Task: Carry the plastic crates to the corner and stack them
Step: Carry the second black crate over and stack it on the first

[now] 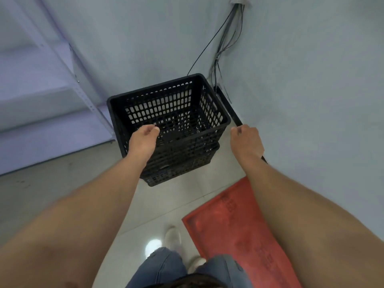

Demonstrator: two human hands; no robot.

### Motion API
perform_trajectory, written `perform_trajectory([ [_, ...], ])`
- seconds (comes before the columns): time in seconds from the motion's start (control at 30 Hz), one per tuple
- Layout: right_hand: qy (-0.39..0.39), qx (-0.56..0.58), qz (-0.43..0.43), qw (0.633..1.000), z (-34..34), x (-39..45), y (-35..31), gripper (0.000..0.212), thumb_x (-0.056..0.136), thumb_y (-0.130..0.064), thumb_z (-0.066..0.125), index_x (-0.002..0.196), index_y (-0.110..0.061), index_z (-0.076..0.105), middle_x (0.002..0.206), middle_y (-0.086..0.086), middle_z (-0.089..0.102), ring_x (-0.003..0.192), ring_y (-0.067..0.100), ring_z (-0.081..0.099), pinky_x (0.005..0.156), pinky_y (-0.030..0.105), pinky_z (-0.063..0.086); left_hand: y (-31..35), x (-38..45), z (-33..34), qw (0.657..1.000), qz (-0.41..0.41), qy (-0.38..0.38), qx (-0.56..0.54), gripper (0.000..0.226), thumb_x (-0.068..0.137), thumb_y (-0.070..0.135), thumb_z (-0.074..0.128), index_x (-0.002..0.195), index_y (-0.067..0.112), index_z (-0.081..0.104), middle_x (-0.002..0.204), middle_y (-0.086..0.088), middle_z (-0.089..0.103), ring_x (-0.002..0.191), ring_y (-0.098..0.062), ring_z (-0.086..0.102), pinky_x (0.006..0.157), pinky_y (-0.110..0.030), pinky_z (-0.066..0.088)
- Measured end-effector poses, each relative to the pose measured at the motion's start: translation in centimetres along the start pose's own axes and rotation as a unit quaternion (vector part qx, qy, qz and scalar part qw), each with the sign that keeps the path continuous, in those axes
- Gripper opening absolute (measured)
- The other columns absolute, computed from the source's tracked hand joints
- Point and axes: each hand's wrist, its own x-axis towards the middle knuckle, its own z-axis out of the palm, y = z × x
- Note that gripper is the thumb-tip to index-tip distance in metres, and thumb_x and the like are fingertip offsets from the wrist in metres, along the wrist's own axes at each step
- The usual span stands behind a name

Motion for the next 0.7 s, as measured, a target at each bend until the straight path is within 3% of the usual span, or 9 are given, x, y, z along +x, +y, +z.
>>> perform_trajectory([
  [0.13, 0.001, 0.017, -0.009, 1.000, 1.6, 3.4, -1.1, 0.037, 0.096, -0.039, 0.038, 0.102, -0.014, 0.065, 0.115, 0.012, 0.060, 0.087, 0.026, 0.061, 0.079, 0.036, 0.050, -0.4, 2.6, -0.2, 1.000, -0.015, 0.014, 0.001, 0.038, 0.094, 0.034, 0.049, 0.128, 0.019, 0.056, 0.129, -0.003, 0.059, 0.119, -0.023, 0.054, 0.105, -0.045, 0.040],
  [0.3, -0.010, -0.022, -0.028, 0.999, 4.5, 9.7, -1.5, 0.037, 0.096, -0.035, 0.036, 0.102, -0.013, 0.065, 0.113, 0.011, 0.058, 0.080, 0.024, 0.054, 0.072, 0.031, 0.041, -1.8, 7.0, 1.1, 0.998, -0.025, 0.030, 0.040, 0.042, 0.096, 0.034, 0.047, 0.135, 0.020, 0.050, 0.136, -0.003, 0.054, 0.125, -0.023, 0.049, 0.107, -0.042, 0.037],
  [0.4, -0.009, -0.041, -0.052, 0.998, 7.0, 14.4, -1.0, 0.036, 0.096, -0.034, 0.039, 0.102, -0.011, 0.066, 0.112, 0.014, 0.060, 0.090, 0.029, 0.059, 0.073, 0.032, 0.043, -4.0, 10.0, 1.5, 0.994, -0.025, 0.076, 0.079, 0.046, 0.097, 0.033, 0.044, 0.141, 0.019, 0.041, 0.141, -0.005, 0.051, 0.127, -0.025, 0.048, 0.107, -0.038, 0.034],
  [0.47, -0.018, -0.061, -0.056, 0.996, 8.8, 17.4, -0.2, 0.036, 0.096, -0.032, 0.040, 0.110, -0.009, 0.065, 0.116, 0.016, 0.059, 0.099, 0.032, 0.059, 0.077, 0.034, 0.045, -5.9, 11.7, 1.3, 0.984, -0.033, 0.127, 0.121, 0.046, 0.097, 0.030, 0.044, 0.141, 0.017, 0.039, 0.140, -0.009, 0.052, 0.125, -0.030, 0.050, 0.103, -0.038, 0.036],
  [0.6, -0.040, -0.114, -0.076, 0.990, 12.3, 21.8, 1.3, 0.043, 0.097, -0.030, 0.040, 0.128, -0.004, 0.054, 0.129, 0.022, 0.053, 0.119, 0.037, 0.049, 0.098, 0.044, 0.043, -10.1, 14.7, 0.9, 0.953, -0.059, 0.204, 0.217, 0.035, 0.094, 0.024, 0.045, 0.126, 0.009, 0.048, 0.120, -0.022, 0.060, 0.108, -0.040, 0.056, 0.090, -0.046, 0.043],
  [0.7, -0.063, -0.148, -0.072, 0.984, 14.7, 24.0, 2.0, 0.046, 0.100, -0.031, 0.036, 0.134, -0.001, 0.045, 0.136, 0.024, 0.045, 0.126, 0.037, 0.040, 0.103, 0.043, 0.034, -12.1, 16.6, 1.3, 0.940, -0.097, 0.224, 0.239, 0.039, 0.095, 0.023, 0.043, 0.130, 0.006, 0.047, 0.125, -0.024, 0.055, 0.114, -0.043, 0.052, 0.094, -0.049, 0.042],
])
